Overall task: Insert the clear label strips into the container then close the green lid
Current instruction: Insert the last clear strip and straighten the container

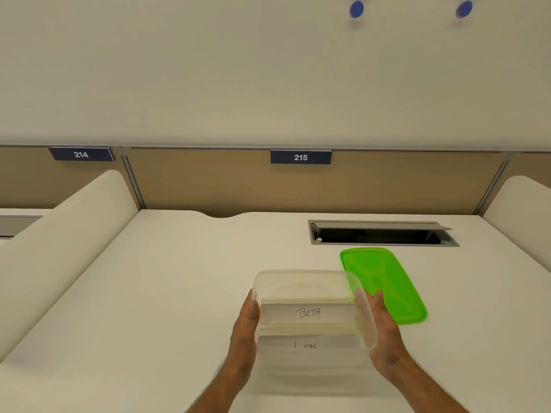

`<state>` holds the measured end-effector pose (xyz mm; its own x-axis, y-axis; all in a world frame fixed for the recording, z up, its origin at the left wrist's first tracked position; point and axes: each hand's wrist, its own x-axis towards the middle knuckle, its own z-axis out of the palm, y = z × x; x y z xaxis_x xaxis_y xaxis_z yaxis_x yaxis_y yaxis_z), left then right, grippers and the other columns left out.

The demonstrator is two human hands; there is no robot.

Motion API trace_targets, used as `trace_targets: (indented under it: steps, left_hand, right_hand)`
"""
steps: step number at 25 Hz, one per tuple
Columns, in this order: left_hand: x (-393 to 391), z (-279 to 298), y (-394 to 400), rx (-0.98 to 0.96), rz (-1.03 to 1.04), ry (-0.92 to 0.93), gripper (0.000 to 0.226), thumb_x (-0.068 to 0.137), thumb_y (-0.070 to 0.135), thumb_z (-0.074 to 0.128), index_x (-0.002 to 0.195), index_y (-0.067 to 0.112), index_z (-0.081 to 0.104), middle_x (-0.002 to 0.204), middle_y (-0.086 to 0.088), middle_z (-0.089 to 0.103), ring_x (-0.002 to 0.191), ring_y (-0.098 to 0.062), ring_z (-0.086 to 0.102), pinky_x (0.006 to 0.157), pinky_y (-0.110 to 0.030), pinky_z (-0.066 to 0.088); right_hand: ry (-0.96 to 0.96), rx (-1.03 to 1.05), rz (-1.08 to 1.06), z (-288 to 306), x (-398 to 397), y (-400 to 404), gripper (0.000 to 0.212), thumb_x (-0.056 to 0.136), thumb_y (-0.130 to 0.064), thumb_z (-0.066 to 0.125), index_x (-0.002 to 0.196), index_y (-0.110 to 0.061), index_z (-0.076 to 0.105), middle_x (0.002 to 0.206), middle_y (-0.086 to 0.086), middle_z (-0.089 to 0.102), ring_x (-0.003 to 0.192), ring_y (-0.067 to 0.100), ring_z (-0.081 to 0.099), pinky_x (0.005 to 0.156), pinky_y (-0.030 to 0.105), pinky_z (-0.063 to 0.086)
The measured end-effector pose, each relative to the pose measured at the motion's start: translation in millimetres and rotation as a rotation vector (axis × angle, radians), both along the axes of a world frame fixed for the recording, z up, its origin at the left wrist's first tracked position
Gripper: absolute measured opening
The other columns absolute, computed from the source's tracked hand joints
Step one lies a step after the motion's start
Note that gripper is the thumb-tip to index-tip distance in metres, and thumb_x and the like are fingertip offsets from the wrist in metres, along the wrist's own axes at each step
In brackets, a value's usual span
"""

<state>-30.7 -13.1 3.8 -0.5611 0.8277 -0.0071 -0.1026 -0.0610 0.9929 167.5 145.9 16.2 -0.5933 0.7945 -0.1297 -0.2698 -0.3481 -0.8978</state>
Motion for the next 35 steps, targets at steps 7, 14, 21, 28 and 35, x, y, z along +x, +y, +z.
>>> trace_targets:
  steps: [7,14,21,28,35]
  left_hand:
    - [12,-10,-33,-0.007,-0.001,-0.024,0.055,0.093,0.069,0.037,0.143,0.049,0.043,0.146,0.025,0.049,0.135,0.006,0.042,0.099,-0.023,0.037]
    - [19,-19,-60,-0.005,-0.014,-0.02,0.056,0.093,0.07,0.039,0.144,0.046,0.043,0.149,0.019,0.049,0.139,-0.001,0.041,0.109,-0.036,0.034]
    - [21,-27,-85,-0.049,-0.002,-0.026,0.06,0.091,0.071,0.043,0.144,0.042,0.045,0.147,0.013,0.052,0.139,-0.011,0.044,0.116,-0.052,0.032]
    - [19,-31,-95,-0.062,0.016,-0.087,0.05,0.093,0.066,0.04,0.138,0.048,0.05,0.144,0.021,0.053,0.135,0.001,0.046,0.104,-0.03,0.039]
    - [21,-28,-96,-0.069,0.038,-0.102,0.048,0.094,0.061,0.037,0.137,0.047,0.052,0.142,0.021,0.055,0.133,0.001,0.048,0.103,-0.027,0.042]
  right_hand:
    - [-0.027,-0.034,-0.029,-9,13,-33,0.066,0.088,-0.06,0.033,0.141,-0.023,0.047,0.146,-0.007,0.049,0.137,0.01,0.042,0.119,0.038,0.024]
    - [-0.061,-0.032,-0.038,-21,22,-60,0.07,0.087,-0.059,0.034,0.146,-0.021,0.038,0.145,-0.014,0.044,0.127,-0.003,0.044,0.11,0.026,0.024]
    - [-0.036,-0.063,0.008,-24,26,-85,0.05,0.09,-0.059,0.032,0.128,-0.034,0.053,0.119,-0.031,0.064,0.105,-0.019,0.057,0.086,0.019,0.042]
    - [-0.048,-0.061,0.008,-24,26,-95,0.054,0.089,-0.06,0.034,0.127,-0.03,0.057,0.122,-0.026,0.065,0.111,-0.014,0.057,0.092,0.024,0.039]
    - [-0.075,-0.064,0.016,-22,26,-97,0.05,0.088,-0.061,0.035,0.116,-0.033,0.066,0.119,-0.024,0.068,0.106,-0.012,0.061,0.083,0.02,0.046]
